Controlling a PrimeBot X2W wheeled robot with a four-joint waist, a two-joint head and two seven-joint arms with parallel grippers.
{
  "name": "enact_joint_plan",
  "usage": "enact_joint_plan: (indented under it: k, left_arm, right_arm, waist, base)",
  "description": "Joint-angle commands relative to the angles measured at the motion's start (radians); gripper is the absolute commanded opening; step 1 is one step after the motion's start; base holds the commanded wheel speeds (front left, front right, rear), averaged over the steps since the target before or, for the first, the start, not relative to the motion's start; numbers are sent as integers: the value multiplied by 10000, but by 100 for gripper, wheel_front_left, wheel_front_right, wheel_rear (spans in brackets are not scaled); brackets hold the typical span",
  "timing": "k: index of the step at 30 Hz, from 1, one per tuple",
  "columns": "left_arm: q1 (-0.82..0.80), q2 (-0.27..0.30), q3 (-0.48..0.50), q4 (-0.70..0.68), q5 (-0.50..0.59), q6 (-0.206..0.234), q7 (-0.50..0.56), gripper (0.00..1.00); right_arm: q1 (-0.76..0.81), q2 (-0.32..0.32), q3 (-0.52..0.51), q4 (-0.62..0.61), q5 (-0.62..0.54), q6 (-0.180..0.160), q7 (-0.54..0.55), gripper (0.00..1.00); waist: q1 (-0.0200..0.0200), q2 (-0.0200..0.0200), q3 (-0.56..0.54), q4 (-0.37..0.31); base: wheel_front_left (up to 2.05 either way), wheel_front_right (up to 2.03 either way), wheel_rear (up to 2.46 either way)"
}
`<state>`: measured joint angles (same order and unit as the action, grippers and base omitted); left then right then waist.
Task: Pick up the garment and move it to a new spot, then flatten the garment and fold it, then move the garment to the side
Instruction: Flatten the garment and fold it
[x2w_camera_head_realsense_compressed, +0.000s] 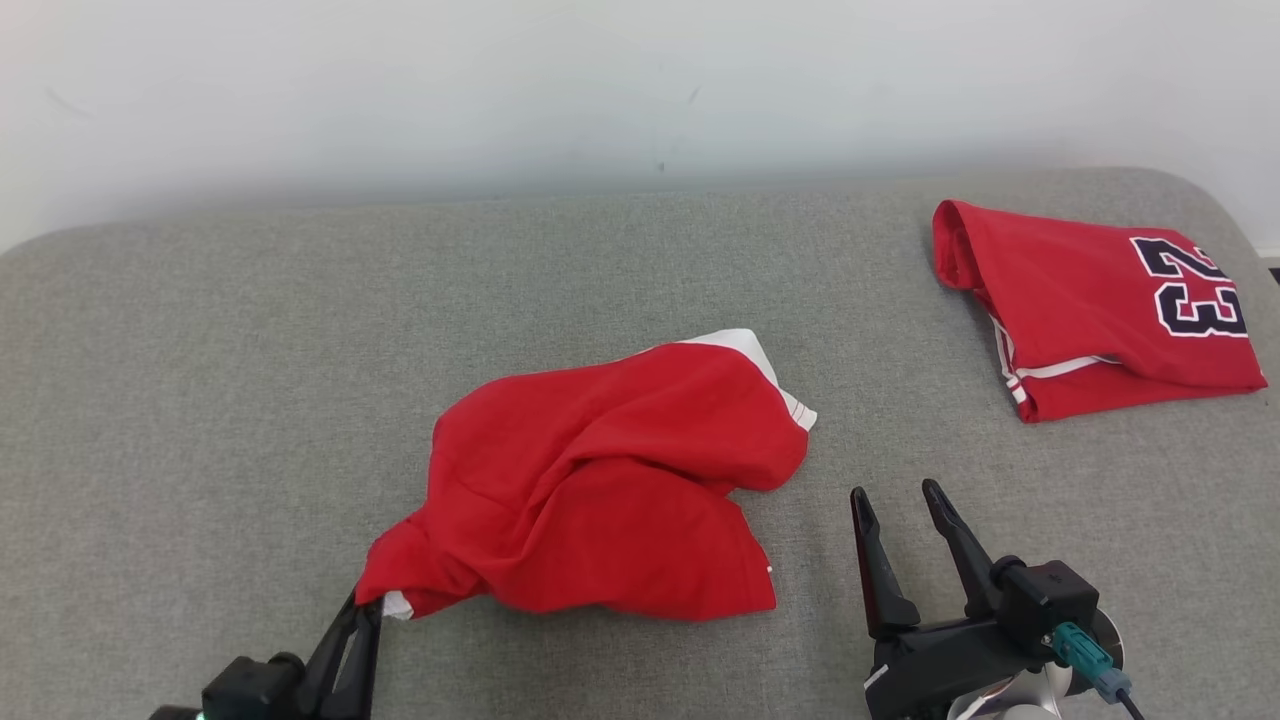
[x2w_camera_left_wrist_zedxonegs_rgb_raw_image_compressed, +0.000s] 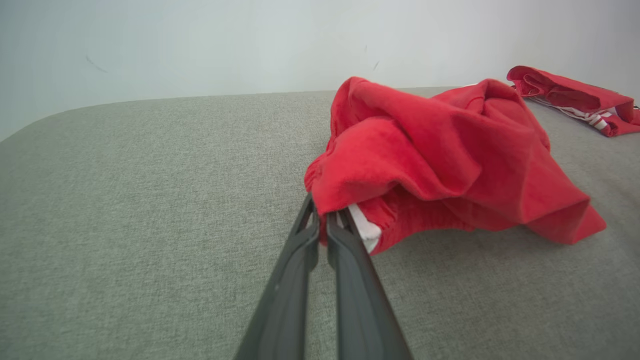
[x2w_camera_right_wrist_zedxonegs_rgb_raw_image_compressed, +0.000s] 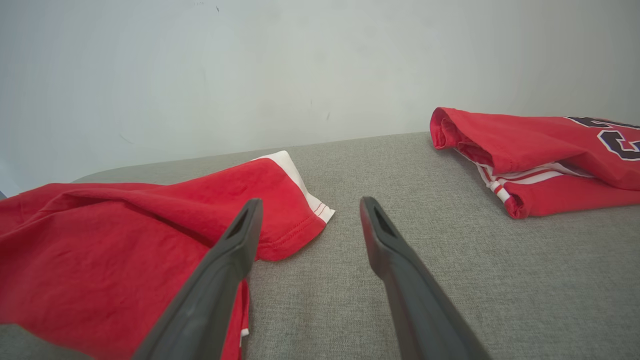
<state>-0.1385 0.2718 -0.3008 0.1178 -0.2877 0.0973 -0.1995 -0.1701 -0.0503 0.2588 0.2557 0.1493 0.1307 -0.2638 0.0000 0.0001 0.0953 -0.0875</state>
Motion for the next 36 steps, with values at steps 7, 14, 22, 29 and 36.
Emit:
enact_joint_plan:
  k: [7,14,22,29,36]
  left_arm:
    - [645,-512,63,61,-511,8,-450,100]
    - [1250,-1029,799,-1205,-364,161,-664,100]
    - [1405,-1377,2109,-2089,486,378,-673,100]
    - [1312,-1522,2828,-1933,772,205,-675,100]
    - [1176,-1723,3129,-1709,1023,-59,-675,100]
  right_arm:
    - [149,-5,-125,61,8,1,-6,100]
    - [240,-3,-321,60,-73,1,-6,100]
    - [197,-6,-180,270,8,1,28,100]
    - [208,-225,456,734,626,3,800,100]
    - [-195,-552,1268,1303,1184,3,1718,100]
  waist:
    - [0,-1,-213,172]
    - [0,-1,-277,624]
    - [0,-1,-274,796]
    - [0,-1,-332,877]
    - [0,-1,-338,1018]
  base:
    - [0,0,0]
    - [0,0,0]
    - [0,0,0]
    - [0,0,0]
    - [0,0,0]
